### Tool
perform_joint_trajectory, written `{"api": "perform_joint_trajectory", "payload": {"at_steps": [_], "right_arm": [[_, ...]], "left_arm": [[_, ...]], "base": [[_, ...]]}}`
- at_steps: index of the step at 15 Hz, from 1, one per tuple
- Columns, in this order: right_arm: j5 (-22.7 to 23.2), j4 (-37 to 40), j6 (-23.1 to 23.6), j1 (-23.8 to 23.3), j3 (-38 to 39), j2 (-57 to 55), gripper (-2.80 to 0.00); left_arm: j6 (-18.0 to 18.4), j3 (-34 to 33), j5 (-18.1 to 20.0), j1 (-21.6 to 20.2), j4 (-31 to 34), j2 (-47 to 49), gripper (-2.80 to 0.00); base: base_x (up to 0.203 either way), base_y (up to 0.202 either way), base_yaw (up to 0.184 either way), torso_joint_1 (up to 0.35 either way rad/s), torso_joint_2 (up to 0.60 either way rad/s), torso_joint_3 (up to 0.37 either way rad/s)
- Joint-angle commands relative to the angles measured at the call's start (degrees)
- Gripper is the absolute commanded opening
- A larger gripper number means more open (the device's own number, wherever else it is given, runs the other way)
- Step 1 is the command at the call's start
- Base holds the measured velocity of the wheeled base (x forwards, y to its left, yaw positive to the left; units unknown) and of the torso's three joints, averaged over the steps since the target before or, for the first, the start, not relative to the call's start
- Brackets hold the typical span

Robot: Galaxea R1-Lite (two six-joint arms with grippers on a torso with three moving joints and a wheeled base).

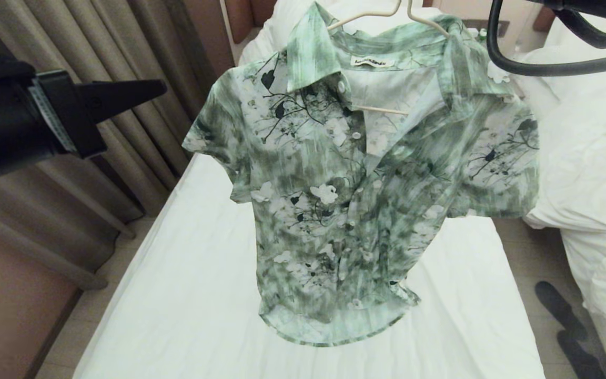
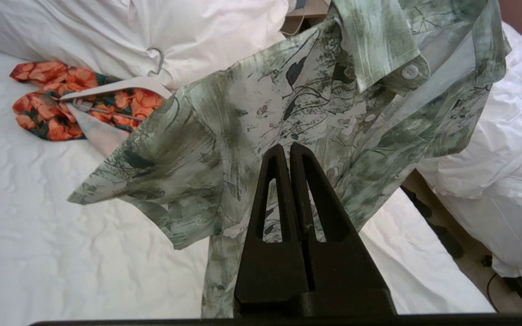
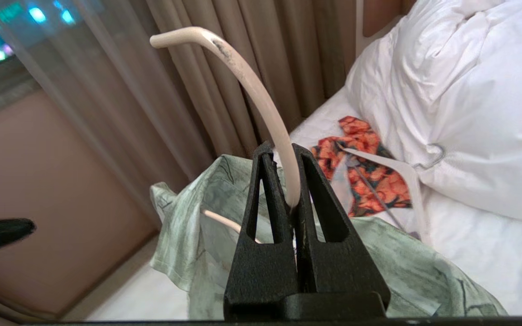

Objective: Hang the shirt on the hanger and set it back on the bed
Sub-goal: Take the clothes hanger out of the clothes

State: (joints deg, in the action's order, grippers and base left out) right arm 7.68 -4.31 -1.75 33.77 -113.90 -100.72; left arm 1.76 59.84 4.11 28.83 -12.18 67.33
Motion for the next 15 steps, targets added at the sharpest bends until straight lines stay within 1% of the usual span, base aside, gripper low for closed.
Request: {"api": "perform_joint_trajectory", "payload": {"at_steps": [1, 2, 3, 6, 7, 9, 10, 11, 12, 13, 15], "right_arm": [[-0.05, 0.18, 0.60, 0.07, 0.00, -0.27, -2.80], [-0.30, 0.27, 0.69, 0.25, 0.08, -0.36, -2.80], [-0.38, 0.33, 0.69, 0.49, 0.08, -0.61, -2.80], [-0.43, 0.27, 0.75, 1.56, 0.43, -1.42, -2.80], [-0.47, 0.26, 0.78, 2.31, 0.51, -1.72, -2.80], [-0.64, 0.18, 0.78, 3.32, 0.52, -2.47, -2.80], [-1.96, 0.10, 0.86, 3.72, 0.52, -2.86, -2.80], [-3.20, -0.08, 1.13, 4.03, 0.43, -3.17, -2.80], [-4.25, -0.01, 1.29, 4.20, 0.51, -3.25, -2.80], [-4.25, 0.01, 1.31, 4.11, 0.52, -3.26, -2.80], [-4.34, 0.01, 1.31, 4.20, 0.52, -3.08, -2.80]], "left_arm": [[0.00, 0.04, 0.13, 0.08, -0.18, -0.04, -2.80], [-0.07, 0.01, 0.25, 0.65, -0.23, -0.09, -2.80], [-0.31, 0.01, 0.29, 2.39, -0.42, -0.15, -2.80], [-2.78, -0.55, -0.54, 10.53, -1.11, 0.46, -2.80], [-4.15, -1.05, -1.69, 12.93, -3.04, 1.86, -2.80], [-5.72, -2.77, -5.92, 16.48, -11.45, 5.15, -2.80], [-5.91, -3.75, -8.73, 18.25, -15.82, 6.77, -2.80], [-5.96, -4.48, -11.14, 19.77, -18.58, 8.12, -2.80], [-6.03, -4.75, -12.16, 21.01, -19.21, 9.30, -2.80], [-6.29, -5.39, -12.70, 22.19, -19.50, 10.32, -2.80], [-7.02, -5.60, -12.84, 22.57, -19.71, 12.24, -2.80]], "base": [[0.000, 0.000, 0.000, 0.000, 0.00, 0.000], [0.000, 0.000, 0.000, 0.000, 0.00, 0.000], [0.000, 0.000, 0.000, 0.000, 0.00, 0.000], [0.000, 0.000, 0.000, 0.000, 0.00, 0.000], [0.000, 0.000, 0.000, 0.000, 0.00, 0.000], [0.000, 0.000, 0.000, 0.000, 0.00, 0.000], [0.000, 0.000, 0.000, 0.000, 0.00, 0.000], [0.000, 0.000, 0.000, 0.000, 0.00, 0.000], [0.000, 0.000, 0.000, 0.000, 0.00, 0.000], [0.000, 0.000, 0.000, 0.000, 0.00, 0.000], [0.000, 0.000, 0.000, 0.000, 0.00, 0.000]]}}
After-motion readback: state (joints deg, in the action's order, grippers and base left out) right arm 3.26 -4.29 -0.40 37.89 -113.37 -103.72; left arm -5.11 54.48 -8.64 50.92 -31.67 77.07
